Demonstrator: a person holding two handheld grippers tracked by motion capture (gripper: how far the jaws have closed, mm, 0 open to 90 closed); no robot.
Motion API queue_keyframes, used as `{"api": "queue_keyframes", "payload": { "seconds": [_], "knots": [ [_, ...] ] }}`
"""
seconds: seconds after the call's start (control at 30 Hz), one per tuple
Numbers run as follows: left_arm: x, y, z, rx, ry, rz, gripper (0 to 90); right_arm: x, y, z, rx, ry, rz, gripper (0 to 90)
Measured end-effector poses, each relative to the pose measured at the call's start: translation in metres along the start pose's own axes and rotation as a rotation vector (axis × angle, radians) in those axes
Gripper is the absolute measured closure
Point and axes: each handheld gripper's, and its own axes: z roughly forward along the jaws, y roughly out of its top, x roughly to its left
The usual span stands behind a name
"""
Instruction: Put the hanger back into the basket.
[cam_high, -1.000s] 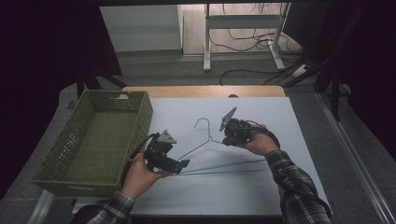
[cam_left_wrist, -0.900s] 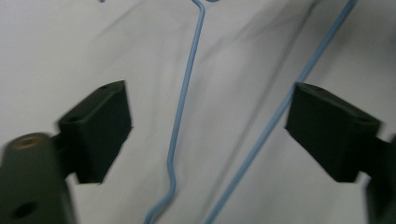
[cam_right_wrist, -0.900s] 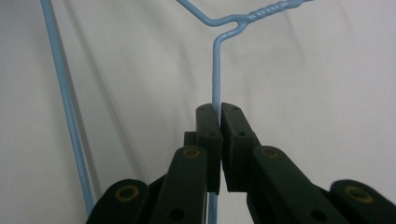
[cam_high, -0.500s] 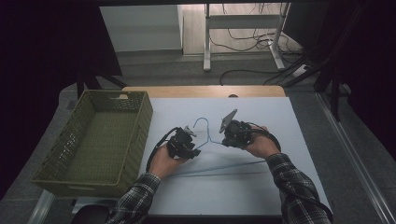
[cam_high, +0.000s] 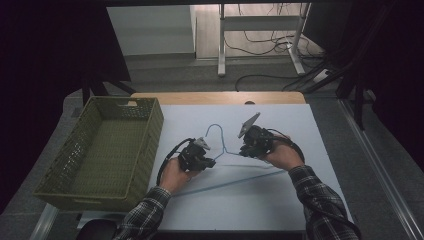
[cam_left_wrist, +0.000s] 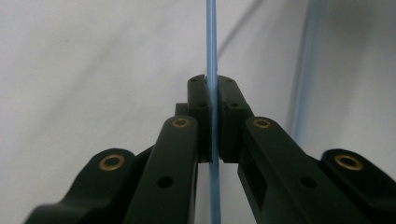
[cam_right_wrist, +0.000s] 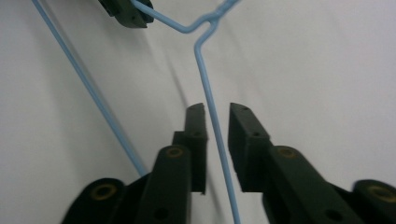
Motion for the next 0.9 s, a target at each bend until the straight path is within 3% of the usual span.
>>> {"api": "queue_keyframes", "payload": {
  "seconds": [0.03,0.13,0.33,0.37,0.43,0.47,0.5,0.6,0.63,0.73,0.77,0.87,0.9],
  "knots": [
    [-0.001,0.000,-0.003,-0.008,0.000,0.009,86.2,-0.002,0.000,-0.006,0.008,0.011,0.015,68.8],
    [-0.002,-0.001,-0.007,-0.018,-0.008,0.013,86.2,-0.002,0.001,-0.009,0.019,0.028,0.021,64.3],
    [-0.009,-0.002,-0.014,-0.044,-0.017,0.041,86.3,-0.003,0.002,0.007,0.056,0.067,0.021,58.0],
    [-0.010,-0.003,-0.015,-0.054,-0.023,0.047,86.3,-0.004,0.001,0.015,0.062,0.100,0.022,59.2],
    [-0.010,-0.003,-0.015,-0.053,-0.030,0.046,86.3,-0.004,0.001,0.018,0.069,0.116,0.020,63.3],
    [-0.011,-0.003,-0.016,-0.054,-0.028,0.051,86.3,-0.004,0.001,0.022,0.081,0.123,0.004,75.8],
    [-0.011,-0.004,-0.016,-0.056,-0.031,0.048,86.3,-0.004,0.001,0.022,0.087,0.128,-0.004,81.2],
    [-0.011,-0.005,-0.017,-0.052,-0.045,0.052,86.1,-0.001,0.002,0.021,0.105,0.170,-0.064,86.0],
    [-0.011,-0.005,-0.017,-0.052,-0.045,0.052,85.8,0.001,0.002,0.020,0.107,0.171,-0.091,86.5],
    [-0.009,-0.007,-0.020,-0.066,-0.076,0.035,85.1,0.004,0.002,0.015,0.080,0.166,-0.113,86.8],
    [-0.009,-0.007,-0.025,-0.078,-0.090,0.015,77.2,0.007,0.000,0.008,0.038,0.142,-0.149,86.9],
    [-0.009,-0.006,-0.034,-0.089,-0.104,-0.002,69.4,0.009,-0.001,0.002,0.018,0.131,-0.158,87.0],
    [-0.009,-0.005,-0.038,-0.093,-0.112,-0.003,61.8,0.012,-0.002,-0.005,0.002,0.126,-0.157,87.0]
  ]
}}
